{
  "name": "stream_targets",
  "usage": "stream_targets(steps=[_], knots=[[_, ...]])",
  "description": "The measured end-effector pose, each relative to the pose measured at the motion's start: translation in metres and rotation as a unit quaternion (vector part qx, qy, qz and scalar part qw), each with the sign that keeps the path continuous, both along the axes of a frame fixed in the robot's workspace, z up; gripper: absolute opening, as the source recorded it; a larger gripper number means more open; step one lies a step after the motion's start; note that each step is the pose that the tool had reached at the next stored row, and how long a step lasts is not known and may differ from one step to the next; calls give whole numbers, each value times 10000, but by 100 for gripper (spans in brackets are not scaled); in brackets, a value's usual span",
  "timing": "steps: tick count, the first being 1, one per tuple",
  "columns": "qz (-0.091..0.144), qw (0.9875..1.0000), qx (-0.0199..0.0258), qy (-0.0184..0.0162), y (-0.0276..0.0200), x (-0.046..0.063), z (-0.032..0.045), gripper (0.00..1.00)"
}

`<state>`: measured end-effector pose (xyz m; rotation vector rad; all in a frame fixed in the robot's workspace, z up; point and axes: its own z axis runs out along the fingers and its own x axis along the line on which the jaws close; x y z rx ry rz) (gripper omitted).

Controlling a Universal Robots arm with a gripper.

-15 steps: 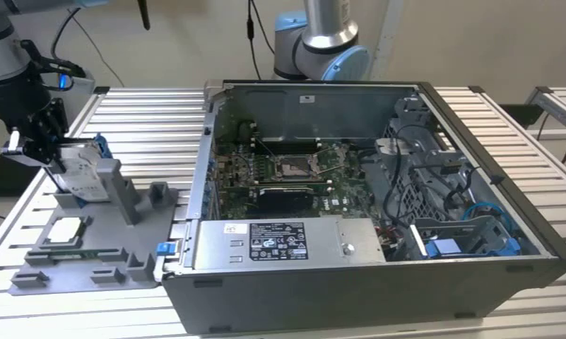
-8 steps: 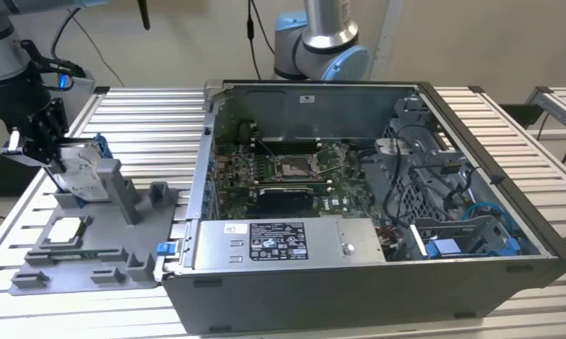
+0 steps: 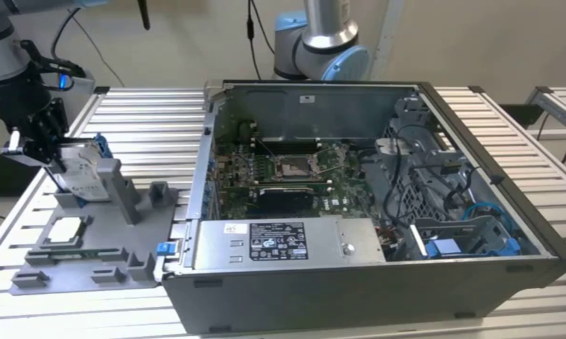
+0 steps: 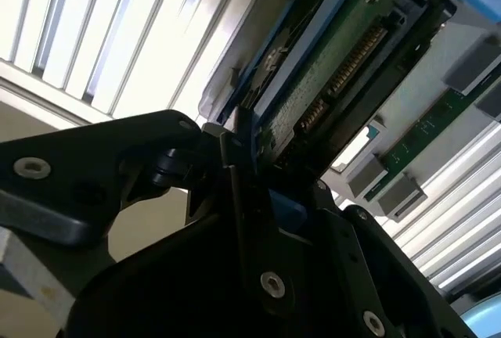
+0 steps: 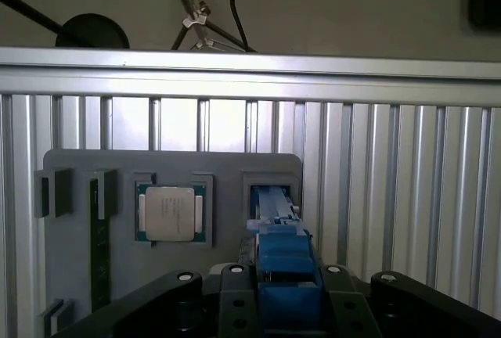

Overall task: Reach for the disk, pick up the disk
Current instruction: 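Pick up the disk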

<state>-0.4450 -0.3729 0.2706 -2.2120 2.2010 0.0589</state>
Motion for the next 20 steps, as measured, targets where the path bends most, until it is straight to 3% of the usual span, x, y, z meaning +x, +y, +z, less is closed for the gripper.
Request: stream_targets(steps=[3, 20], knots=[[1, 10000, 42, 0, 0, 0, 0, 0], [0, 10000, 39, 0, 0, 0, 15, 0]])
